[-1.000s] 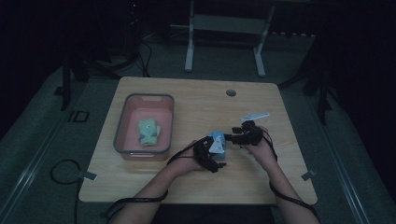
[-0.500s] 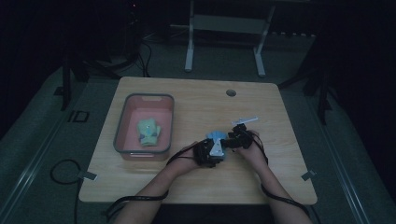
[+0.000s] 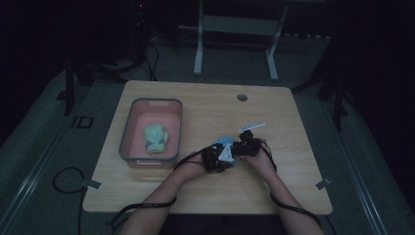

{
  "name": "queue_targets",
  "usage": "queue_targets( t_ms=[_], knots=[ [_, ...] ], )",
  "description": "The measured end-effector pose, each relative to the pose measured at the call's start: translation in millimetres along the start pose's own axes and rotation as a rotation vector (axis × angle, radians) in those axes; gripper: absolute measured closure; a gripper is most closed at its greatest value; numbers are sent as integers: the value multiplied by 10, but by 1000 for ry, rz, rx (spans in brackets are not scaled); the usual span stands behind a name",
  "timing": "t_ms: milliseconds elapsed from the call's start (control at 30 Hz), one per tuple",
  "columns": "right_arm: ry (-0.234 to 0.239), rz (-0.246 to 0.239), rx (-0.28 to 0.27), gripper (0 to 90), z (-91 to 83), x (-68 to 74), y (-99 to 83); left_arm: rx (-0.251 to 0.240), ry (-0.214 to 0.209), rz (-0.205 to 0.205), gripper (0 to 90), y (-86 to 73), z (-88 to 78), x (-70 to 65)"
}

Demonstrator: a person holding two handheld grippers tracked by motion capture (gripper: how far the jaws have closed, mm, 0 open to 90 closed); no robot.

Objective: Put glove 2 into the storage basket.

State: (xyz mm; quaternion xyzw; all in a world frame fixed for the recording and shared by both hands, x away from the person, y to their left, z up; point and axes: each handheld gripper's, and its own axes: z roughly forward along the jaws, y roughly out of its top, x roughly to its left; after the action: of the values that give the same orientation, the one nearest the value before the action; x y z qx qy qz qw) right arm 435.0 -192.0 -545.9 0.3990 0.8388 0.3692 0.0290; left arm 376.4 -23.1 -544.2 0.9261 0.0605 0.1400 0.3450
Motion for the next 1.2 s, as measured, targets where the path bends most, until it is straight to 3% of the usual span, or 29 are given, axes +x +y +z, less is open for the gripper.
queue_targets(
  t_ms=[100, 267, 467, 800, 1200],
  knots=[
    [32, -9, 3, 725, 26, 31, -8, 3, 0, -6, 753, 3, -4, -1],
    [56, -2, 14, 770, 9, 41, 22, 1, -17, -36, 761, 5, -58, 24],
    [95, 18, -20, 776, -68, 40, 85, 9, -10, -23, 765, 78, -219, 74],
    [126, -1, -87, 778, -248, 194, 313, 20, 15, -2, 765, 187, -564, 145],
    [119, -42, -123, 778, -443, 398, 630, 29, 65, 17, 765, 338, -934, 232]
  ],
)
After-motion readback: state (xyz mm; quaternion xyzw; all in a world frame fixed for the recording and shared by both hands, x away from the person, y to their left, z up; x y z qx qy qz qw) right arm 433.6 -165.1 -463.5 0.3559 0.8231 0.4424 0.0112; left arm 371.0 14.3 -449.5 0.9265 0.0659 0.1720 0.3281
